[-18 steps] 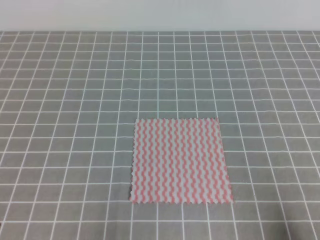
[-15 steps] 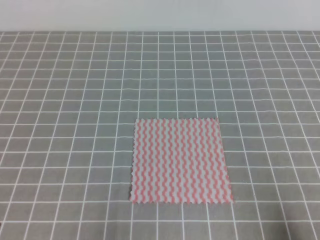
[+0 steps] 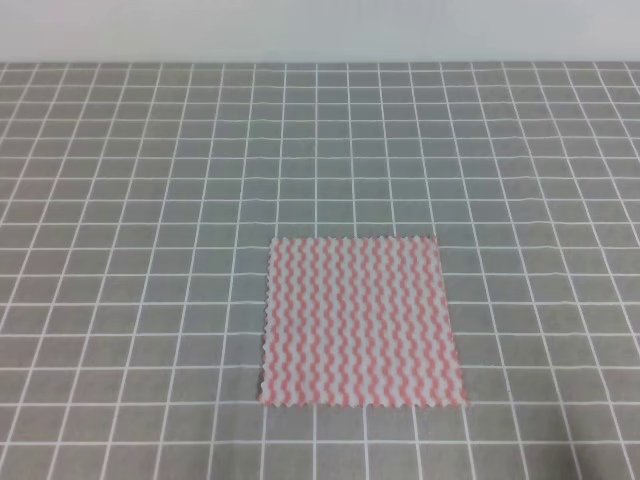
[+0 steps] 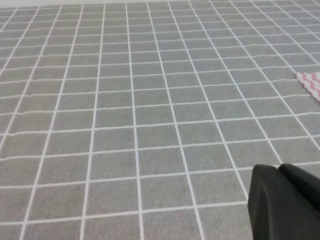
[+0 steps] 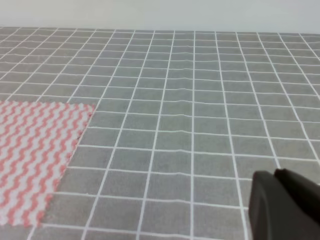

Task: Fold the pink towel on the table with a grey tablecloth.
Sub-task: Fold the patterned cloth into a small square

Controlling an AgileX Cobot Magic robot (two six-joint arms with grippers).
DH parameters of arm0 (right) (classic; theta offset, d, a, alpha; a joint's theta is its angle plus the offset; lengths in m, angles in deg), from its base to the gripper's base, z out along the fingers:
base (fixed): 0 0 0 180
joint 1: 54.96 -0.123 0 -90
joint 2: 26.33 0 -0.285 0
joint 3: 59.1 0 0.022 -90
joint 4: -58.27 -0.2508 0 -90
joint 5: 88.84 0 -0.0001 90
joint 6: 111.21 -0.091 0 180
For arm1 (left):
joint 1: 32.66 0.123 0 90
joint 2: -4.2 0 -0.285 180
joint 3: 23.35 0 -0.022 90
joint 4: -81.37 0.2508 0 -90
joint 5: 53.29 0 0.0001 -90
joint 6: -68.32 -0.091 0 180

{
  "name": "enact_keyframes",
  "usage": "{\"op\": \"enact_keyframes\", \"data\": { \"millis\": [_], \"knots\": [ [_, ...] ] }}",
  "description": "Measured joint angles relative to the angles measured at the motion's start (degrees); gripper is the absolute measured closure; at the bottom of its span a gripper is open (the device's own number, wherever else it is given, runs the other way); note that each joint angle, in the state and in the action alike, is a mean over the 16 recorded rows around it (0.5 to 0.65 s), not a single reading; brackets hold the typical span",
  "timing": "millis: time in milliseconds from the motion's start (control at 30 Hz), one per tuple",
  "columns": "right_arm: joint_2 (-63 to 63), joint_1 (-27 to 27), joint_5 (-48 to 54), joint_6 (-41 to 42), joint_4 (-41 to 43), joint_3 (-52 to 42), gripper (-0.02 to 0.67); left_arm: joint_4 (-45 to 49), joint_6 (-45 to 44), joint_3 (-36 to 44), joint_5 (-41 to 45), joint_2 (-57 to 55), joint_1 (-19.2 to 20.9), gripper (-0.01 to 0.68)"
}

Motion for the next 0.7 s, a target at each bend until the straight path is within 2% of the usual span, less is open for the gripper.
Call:
{"op": "enact_keyframes", "data": {
  "millis": [233, 533, 700],
  "knots": [
    [0.6, 0.0, -4.6, -0.1, -9.7, -0.5, 0.665, -5.6, 0.0, -0.1, -2.6, -0.1, 0.0, 0.675],
    [0.6, 0.0, -10.4, -0.1, -29.0, -0.5, 0.665, -23.8, 0.1, -0.1, -8.5, -0.2, 0.0, 0.675],
    [0.7, 0.0, -11.4, -0.1, -35.1, -0.4, 0.665, -32.1, 0.1, -0.1, -11.7, -0.2, 0.0, 0.675]
  ]
}}
